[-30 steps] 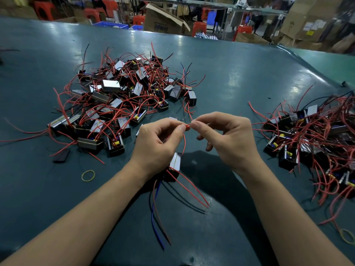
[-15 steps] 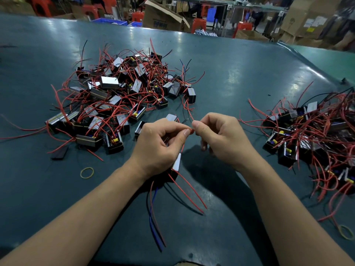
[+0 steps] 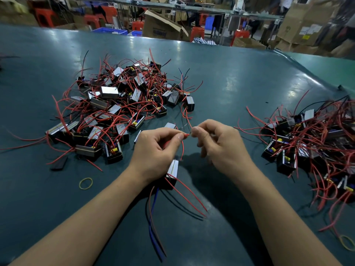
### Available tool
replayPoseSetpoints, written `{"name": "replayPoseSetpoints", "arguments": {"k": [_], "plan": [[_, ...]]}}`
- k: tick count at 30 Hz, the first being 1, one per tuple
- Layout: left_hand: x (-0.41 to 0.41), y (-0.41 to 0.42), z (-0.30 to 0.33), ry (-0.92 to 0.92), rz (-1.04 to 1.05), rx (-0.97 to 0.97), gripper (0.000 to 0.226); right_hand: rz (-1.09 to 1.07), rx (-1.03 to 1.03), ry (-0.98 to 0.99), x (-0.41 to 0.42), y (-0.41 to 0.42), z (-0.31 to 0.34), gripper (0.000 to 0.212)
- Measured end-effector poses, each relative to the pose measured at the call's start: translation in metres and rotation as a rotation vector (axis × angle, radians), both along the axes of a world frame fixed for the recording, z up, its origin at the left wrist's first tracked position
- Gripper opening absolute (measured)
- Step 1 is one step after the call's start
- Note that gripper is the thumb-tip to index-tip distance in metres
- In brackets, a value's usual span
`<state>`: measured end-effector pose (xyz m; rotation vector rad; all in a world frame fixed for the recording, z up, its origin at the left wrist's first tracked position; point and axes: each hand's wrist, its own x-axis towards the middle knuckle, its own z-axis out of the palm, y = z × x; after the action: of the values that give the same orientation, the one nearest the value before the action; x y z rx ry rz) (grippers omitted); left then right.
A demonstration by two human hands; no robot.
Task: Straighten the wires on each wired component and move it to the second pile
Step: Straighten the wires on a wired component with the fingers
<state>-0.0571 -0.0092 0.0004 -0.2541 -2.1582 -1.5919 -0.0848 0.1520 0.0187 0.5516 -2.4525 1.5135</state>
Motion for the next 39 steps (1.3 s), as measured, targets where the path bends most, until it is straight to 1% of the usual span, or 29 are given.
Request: {"name": "replayPoseSetpoints", "arguments": {"k": [1, 2, 4, 5, 8, 10, 14, 17, 18, 20, 22, 24, 25, 26, 27, 28, 30, 31, 33, 35, 36, 38, 39], "plan": [[0.000, 0.000, 0.001, -0.004, 0.007, 0.013, 0.016, 0.020, -0.009, 0.019, 0.000, 0.005, 0.003, 0.005], [0.000, 0.001, 0.002, -0.005, 0.009, 0.020, 0.018, 0.029, -0.006, 0.058, 0.000, 0.008, 0.005, 0.007], [0.001, 0.001, 0.003, -0.006, -0.002, 0.027, 0.019, 0.069, 0.040, 0.154, 0.000, 0.010, 0.005, 0.022], [0.002, 0.000, 0.003, -0.002, -0.012, 0.027, 0.019, 0.089, 0.079, 0.212, 0.000, 0.010, 0.005, 0.023], [0.004, -0.001, 0.003, 0.013, -0.047, 0.019, 0.013, 0.113, 0.177, 0.371, -0.002, 0.007, 0.003, 0.018], [0.005, -0.002, 0.003, 0.011, -0.072, 0.025, 0.010, 0.124, 0.200, 0.376, -0.002, 0.008, 0.005, 0.016], [0.005, -0.002, 0.002, 0.013, -0.079, 0.017, 0.010, 0.162, 0.210, 0.281, 0.001, 0.007, 0.006, 0.011], [0.005, -0.001, 0.002, 0.039, -0.073, -0.020, 0.010, 0.150, 0.247, 0.215, 0.004, 0.008, 0.008, 0.012], [0.005, -0.001, 0.001, 0.052, -0.070, -0.039, 0.011, 0.153, 0.224, 0.143, 0.005, 0.008, 0.010, 0.015], [0.005, -0.001, 0.001, 0.078, -0.063, -0.068, 0.012, 0.153, 0.057, -0.100, 0.009, 0.004, 0.013, 0.023], [0.005, -0.002, 0.000, 0.132, -0.044, -0.126, 0.011, 0.119, -0.212, -0.473, 0.010, 0.000, 0.015, 0.031], [0.005, -0.001, 0.000, 0.220, -0.009, -0.241, 0.010, 0.139, -0.513, -0.910, 0.006, -0.004, 0.018, 0.032], [0.005, -0.001, 0.000, 0.255, 0.003, -0.286, 0.009, 0.162, -0.620, -1.057, 0.006, -0.005, 0.020, 0.031], [0.004, -0.001, 0.000, 0.277, 0.011, -0.310, 0.010, 0.183, -0.689, -1.125, 0.006, -0.007, 0.020, 0.031], [0.004, -0.002, -0.001, 0.282, 0.019, -0.312, 0.010, 0.184, -0.677, -1.089, 0.007, -0.008, 0.019, 0.031], [0.003, -0.002, -0.001, 0.270, 0.029, -0.295, 0.011, 0.157, -0.573, -0.936, 0.007, -0.008, 0.016, 0.032], [0.002, -0.003, -0.001, 0.213, 0.052, -0.225, 0.012, 0.104, -0.288, -0.507, 0.010, -0.007, 0.013, 0.032], [0.002, -0.003, -0.001, 0.186, 0.060, -0.189, 0.012, 0.106, -0.201, -0.346, 0.009, -0.004, 0.012, 0.028], [0.002, -0.003, -0.001, 0.150, 0.067, -0.140, 0.014, 0.147, -0.114, -0.172, 0.005, 0.007, 0.012, 0.014], [0.002, -0.003, -0.001, 0.133, 0.061, -0.119, 0.014, 0.138, 0.041, -0.014, 0.003, 0.015, 0.012, 0.030], [0.002, -0.003, -0.001, 0.128, 0.055, -0.120, 0.014, 0.131, 0.106, 0.084, 0.003, 0.016, 0.011, 0.031], [0.003, -0.003, -0.001, 0.119, 0.039, -0.136, 0.014, 0.122, 0.180, 0.258, 0.003, 0.011, 0.010, 0.021], [0.003, -0.003, -0.001, 0.116, 0.027, -0.142, 0.014, 0.118, 0.193, 0.314, 0.003, 0.010, 0.009, 0.017]]}}
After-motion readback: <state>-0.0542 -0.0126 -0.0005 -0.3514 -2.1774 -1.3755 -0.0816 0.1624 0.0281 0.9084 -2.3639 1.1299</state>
